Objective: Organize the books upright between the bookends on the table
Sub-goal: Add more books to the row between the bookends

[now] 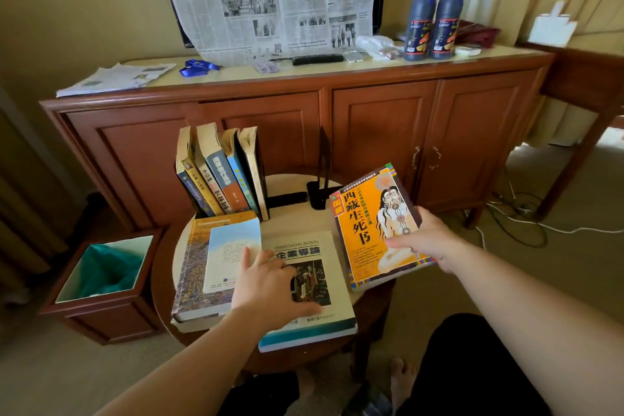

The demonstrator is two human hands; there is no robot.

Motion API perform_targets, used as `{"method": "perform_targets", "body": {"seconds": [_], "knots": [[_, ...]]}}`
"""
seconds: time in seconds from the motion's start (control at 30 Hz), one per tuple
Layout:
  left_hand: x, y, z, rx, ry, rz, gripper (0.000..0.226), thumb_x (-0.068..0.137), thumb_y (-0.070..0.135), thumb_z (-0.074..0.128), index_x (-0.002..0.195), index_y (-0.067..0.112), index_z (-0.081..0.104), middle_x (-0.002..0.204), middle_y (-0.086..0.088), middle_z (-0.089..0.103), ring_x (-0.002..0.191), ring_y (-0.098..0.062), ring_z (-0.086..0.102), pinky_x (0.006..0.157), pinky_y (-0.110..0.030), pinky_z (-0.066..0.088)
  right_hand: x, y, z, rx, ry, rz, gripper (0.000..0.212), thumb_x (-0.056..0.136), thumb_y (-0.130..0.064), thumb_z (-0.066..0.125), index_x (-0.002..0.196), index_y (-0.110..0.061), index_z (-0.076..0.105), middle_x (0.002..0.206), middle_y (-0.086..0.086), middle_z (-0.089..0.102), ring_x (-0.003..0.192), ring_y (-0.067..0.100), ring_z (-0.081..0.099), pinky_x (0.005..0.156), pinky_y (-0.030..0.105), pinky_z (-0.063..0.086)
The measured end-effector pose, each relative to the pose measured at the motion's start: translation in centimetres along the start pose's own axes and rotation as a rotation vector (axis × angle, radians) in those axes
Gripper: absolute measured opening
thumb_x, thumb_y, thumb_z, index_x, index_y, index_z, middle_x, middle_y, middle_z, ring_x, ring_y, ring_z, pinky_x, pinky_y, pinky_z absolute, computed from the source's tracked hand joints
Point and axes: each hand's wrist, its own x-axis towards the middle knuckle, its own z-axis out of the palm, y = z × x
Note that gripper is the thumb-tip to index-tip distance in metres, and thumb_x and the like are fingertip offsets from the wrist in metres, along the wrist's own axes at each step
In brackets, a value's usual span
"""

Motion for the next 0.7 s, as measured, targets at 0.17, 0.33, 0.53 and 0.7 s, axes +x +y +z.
{"method": "perform_targets", "body": {"seconds": [0.17,0.33,0.53,0.7], "knots": [[1.2,1.4,-2.9,-0.287,-0.020,-0.092,0.113,0.063,0.105,0.044,0.155,0.040,0.035,0.145,0.008,0.061,0.143,-0.024,0.046,0.120,-0.073,-0.008,-2.3,-2.3,-0.7,0.116,0.085,-0.191,0.077,0.066,-0.015,0.099,0.129,-0.034,0.058,0.109,-0.012,0.077,0.103,0.011,0.073,0.087,0.039,0.058],[2.1,1.4,-6.4,-1.389,-0.024,-0.052,0.115,0.064,0.072,0.088,0.159,0.032,0.035,0.147,-0.005,0.061,0.131,-0.027,0.060,0.111,-0.049,0.044,-4.8,-5.0,0.9,0.151,0.026,-0.298,0.078,0.066,-0.011,0.098,0.129,-0.036,0.058,0.110,-0.015,0.077,0.100,0.004,0.074,0.090,0.035,0.057],[0.8,-1.6,-8.0,-1.796,-0.044,0.168,0.077,0.083,0.007,0.082,0.146,0.026,0.042,0.139,-0.014,0.066,0.126,-0.040,0.065,0.105,-0.072,0.045,-5.9,-6.3,5.7,0.150,-0.098,-0.346,0.079,0.065,-0.013,0.099,0.127,-0.037,0.055,0.114,-0.010,0.077,0.105,0.010,0.074,0.099,0.047,0.057],[-1.0,-5.8,-8.4,-1.822,0.103,0.139,0.074,0.083,-0.003,0.079,0.144,0.022,0.046,0.137,-0.019,0.067,0.123,-0.041,0.066,0.099,-0.064,0.054,-5.3,-8.2,10.9,0.112,-0.205,-0.415,0.089,0.056,-0.038,0.101,0.133,-0.035,0.056,0.120,-0.013,0.075,0.109,0.008,0.072,0.102,0.050,0.055]]}}
